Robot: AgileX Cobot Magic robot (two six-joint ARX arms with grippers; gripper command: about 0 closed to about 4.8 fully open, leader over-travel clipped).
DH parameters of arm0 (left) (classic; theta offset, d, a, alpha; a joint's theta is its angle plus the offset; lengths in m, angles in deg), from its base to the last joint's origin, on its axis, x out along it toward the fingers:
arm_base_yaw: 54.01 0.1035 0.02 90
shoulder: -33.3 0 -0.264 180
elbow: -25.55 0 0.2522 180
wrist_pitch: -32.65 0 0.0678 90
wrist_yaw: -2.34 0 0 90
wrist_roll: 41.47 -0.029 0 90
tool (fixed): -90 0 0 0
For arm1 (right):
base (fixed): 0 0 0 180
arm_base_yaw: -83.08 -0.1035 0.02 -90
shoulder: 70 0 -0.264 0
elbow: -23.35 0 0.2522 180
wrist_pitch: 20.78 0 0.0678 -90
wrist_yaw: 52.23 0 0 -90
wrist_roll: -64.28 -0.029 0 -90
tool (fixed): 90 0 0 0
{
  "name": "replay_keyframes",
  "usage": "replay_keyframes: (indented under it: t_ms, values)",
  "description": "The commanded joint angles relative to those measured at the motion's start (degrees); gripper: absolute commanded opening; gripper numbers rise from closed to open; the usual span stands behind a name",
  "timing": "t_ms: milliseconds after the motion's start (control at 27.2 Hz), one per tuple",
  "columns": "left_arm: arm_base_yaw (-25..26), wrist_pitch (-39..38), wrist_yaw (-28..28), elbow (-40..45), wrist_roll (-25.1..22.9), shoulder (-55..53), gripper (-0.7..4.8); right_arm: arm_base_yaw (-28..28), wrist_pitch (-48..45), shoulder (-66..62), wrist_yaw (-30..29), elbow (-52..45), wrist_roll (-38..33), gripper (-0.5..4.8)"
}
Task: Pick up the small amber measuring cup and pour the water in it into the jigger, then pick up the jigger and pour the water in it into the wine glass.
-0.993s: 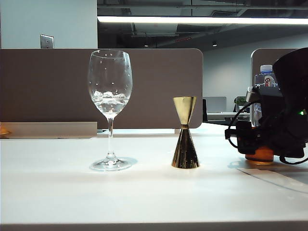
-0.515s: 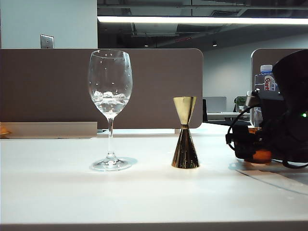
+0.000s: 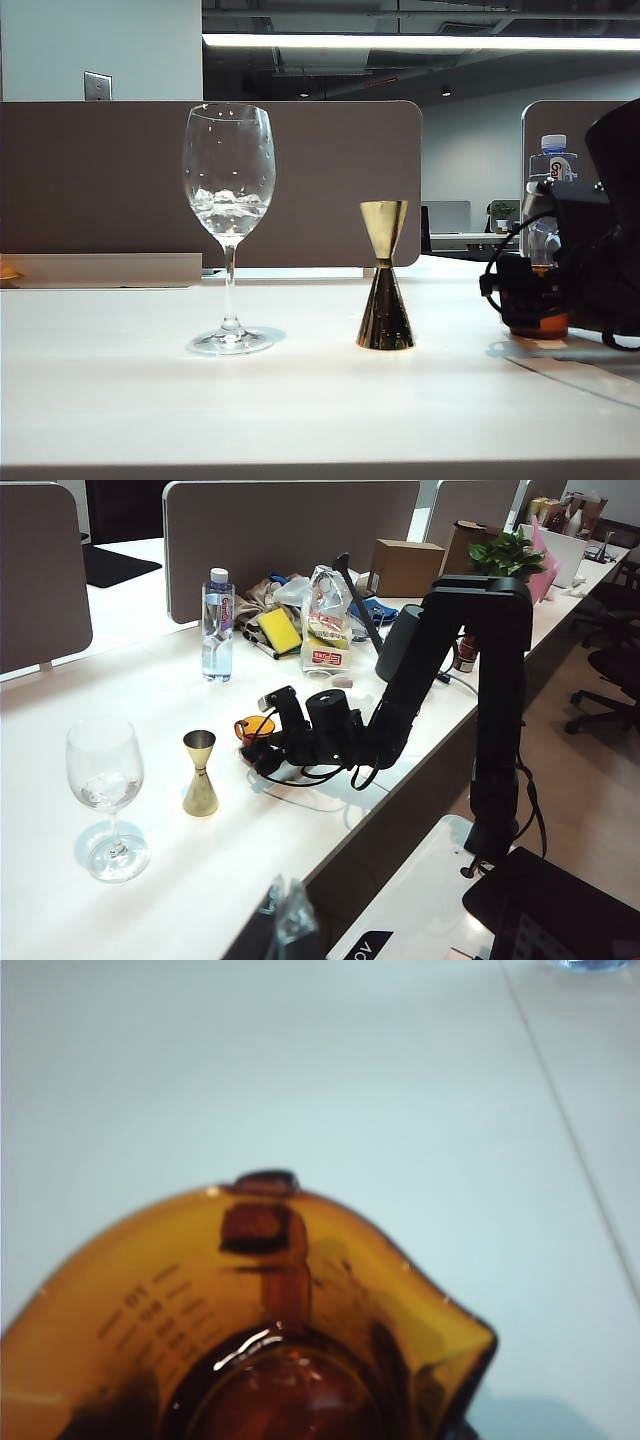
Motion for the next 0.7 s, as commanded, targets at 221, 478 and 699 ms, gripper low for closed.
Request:
replay_keyframes:
  t_ms: [221,478,699]
  values:
    - [0.0,-0.3,0.0,-0.2,-0.1,0.0,-0.02,0.0,-1.3,0.2,0.0,0.3,0.0,3.22]
    - [0.0,-0.3,0.0,-0.2,-0.1,0.0,-0.02,0.0,-1.6,0.2,-0.1,0.3,0.0,2.61]
    - [0.0,-0.3,-1.7,0.2,-0.2,-0.1,-0.02,0.0,-1.6,0.2,-0.1,0.2,0.0,2.05]
